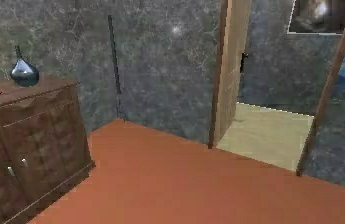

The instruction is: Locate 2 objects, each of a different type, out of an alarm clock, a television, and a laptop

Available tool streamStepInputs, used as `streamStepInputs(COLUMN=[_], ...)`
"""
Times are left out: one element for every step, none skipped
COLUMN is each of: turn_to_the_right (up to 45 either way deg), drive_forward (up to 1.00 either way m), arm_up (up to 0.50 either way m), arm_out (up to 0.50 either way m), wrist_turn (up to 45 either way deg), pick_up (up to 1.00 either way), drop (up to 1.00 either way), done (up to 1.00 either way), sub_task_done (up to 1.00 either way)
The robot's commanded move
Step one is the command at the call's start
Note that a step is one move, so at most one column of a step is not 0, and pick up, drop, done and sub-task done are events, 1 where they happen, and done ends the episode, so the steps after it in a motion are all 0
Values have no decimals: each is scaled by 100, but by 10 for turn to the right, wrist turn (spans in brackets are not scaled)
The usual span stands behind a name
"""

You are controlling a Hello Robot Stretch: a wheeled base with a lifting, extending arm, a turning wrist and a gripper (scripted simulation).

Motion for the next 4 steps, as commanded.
streamStepInputs(turn_to_the_right=[450,450,450,150], drive_forward=[0,0,0,0], arm_up=[0,0,0,0], arm_out=[0,0,0,0], wrist_turn=[0,0,0,0], pick_up=[0,0,0,0], drop=[0,0,0,0], done=[0,0,0,0], sub_task_done=[0,0,0,0])
